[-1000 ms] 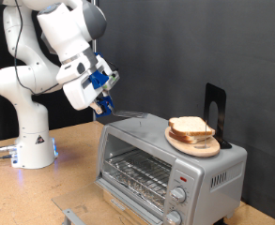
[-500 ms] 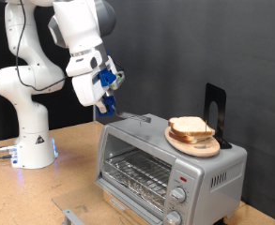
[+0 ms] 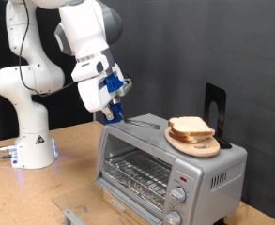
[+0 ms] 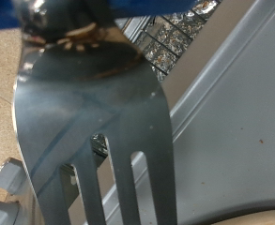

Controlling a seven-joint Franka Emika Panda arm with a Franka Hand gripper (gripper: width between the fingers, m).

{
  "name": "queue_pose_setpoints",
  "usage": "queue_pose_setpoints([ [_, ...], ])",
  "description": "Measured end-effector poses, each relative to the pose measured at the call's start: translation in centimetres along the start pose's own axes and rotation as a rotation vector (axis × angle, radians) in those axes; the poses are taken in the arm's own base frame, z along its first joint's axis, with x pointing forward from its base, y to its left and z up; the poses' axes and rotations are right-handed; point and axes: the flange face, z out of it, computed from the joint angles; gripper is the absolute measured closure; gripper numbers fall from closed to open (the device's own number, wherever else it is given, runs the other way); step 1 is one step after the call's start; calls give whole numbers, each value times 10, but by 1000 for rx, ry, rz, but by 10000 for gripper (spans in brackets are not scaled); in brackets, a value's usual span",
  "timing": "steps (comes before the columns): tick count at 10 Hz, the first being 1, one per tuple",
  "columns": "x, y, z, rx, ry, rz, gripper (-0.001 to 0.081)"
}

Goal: Make a piece of toast with the oven

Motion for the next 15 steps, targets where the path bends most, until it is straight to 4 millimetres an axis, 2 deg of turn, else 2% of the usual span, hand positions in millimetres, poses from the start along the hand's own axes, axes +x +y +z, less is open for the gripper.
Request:
queue_pose_setpoints([
  [4,4,-11,14,20,-16,8,337],
  [8,2,-24,17,34,-16,-3,337],
  [15,1,-31,15,55,-7,-6,337],
])
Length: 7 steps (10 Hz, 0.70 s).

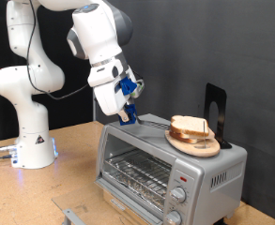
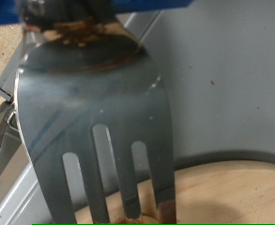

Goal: Make a piece of toast with the oven

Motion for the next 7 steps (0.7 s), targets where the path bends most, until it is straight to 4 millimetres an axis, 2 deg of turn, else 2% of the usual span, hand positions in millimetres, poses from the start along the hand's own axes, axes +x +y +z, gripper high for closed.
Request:
queue_pose_setpoints([
  [7,-18,2,-10,14,5,-18,337],
])
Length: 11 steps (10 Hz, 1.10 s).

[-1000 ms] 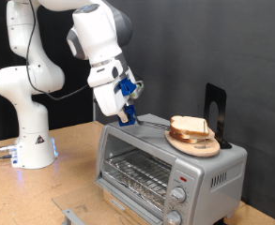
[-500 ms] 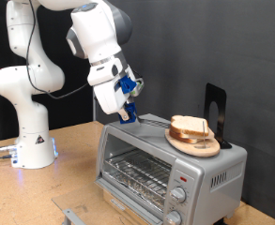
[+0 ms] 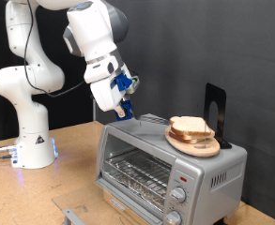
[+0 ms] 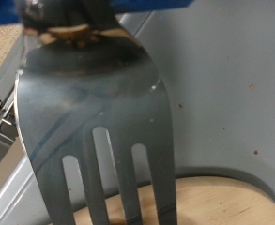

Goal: Make a piece of toast with the oven

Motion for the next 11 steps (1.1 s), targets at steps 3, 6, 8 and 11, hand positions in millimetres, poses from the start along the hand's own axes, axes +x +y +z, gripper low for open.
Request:
queue_pose_setpoints([
  [3,1,2,-1,1,3,10,337],
  [6,-2,4,2,1,-15,15,337],
  [8,-3,5,4,0,-20,23,337],
  [11,-1,5,3,-2,-8,30,337],
])
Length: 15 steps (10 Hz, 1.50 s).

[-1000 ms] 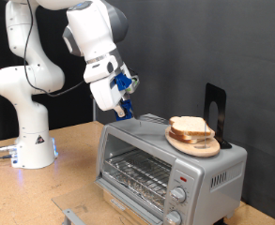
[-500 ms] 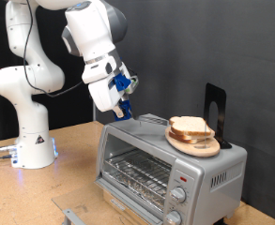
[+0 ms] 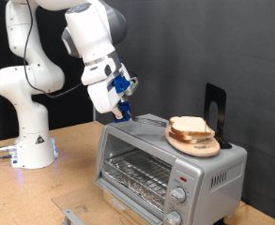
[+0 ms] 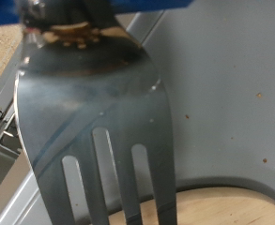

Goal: Make a piece of toast with the oven

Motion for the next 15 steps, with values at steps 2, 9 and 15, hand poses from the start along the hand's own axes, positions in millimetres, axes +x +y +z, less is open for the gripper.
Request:
queue_pose_setpoints([
  [2,3,-1,3,0,-2,10,337],
  [9,12,-5,3,18,13,30,337],
  [15,16,-4,-1,24,23,44,337],
])
